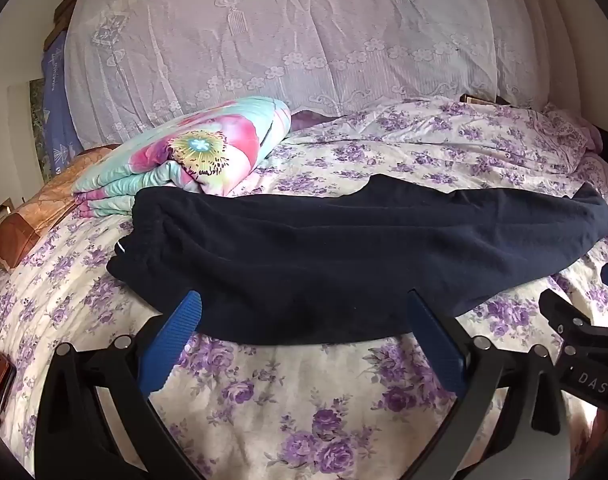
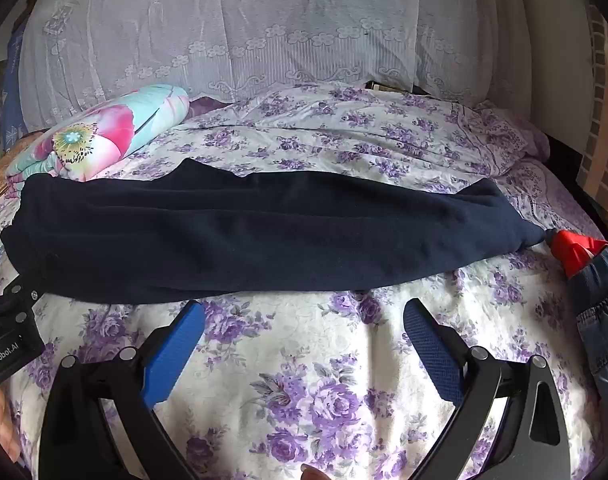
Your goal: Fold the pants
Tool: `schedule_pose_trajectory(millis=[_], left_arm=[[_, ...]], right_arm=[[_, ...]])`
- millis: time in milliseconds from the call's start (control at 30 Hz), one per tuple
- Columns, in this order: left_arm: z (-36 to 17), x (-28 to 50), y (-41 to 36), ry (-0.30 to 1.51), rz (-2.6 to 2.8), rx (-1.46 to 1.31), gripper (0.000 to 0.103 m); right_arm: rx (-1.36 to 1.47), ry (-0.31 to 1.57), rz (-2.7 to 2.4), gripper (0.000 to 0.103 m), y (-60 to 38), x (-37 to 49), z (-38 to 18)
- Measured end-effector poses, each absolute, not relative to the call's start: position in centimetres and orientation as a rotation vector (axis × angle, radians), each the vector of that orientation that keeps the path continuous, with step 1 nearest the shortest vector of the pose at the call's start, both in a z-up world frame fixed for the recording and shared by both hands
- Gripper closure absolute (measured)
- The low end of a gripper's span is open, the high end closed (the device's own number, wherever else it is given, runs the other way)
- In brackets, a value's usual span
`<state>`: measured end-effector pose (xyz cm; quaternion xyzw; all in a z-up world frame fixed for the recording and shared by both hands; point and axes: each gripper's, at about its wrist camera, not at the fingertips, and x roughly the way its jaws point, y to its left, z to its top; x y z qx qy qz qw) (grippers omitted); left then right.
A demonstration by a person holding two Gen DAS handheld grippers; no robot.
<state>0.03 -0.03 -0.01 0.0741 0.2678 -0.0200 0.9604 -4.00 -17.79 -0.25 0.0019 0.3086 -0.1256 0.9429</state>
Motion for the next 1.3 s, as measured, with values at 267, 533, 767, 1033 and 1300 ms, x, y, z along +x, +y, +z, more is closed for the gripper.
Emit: schedule_pose_trajectory(millis=[267,533,767,1033,1300], left_arm=[[-0.3,0.1,0.9,0.541,-0.046,0.118,0.004],[0.2,-0.1,0.8,0.532,-0.042,0.127,0.004],[0.1,0.2,0.7,0.551,-0.038,0.121,0.004],[-0.2,0.4,0.7,0.563,-0.038,0.113,0.004],[-0.3,0.4,0.7,0.564,-0.037,0.112,0.004]], right_arm=[[0.009,0.633,-0.256,0.003,-17.8,-4.0,-0.3],[0.007,0.636,-0.252,0.003,-17.8,-3.8,-0.4],[0.022,0.656,-0.249,0.003,-17.8,-3.5,-0.7],[0.048,0.703,-0.236,0.003,-18.3,-2.9,-1.3],[0.056,0.711,-0.236,0.003,-18.4,-2.9,-1.4]])
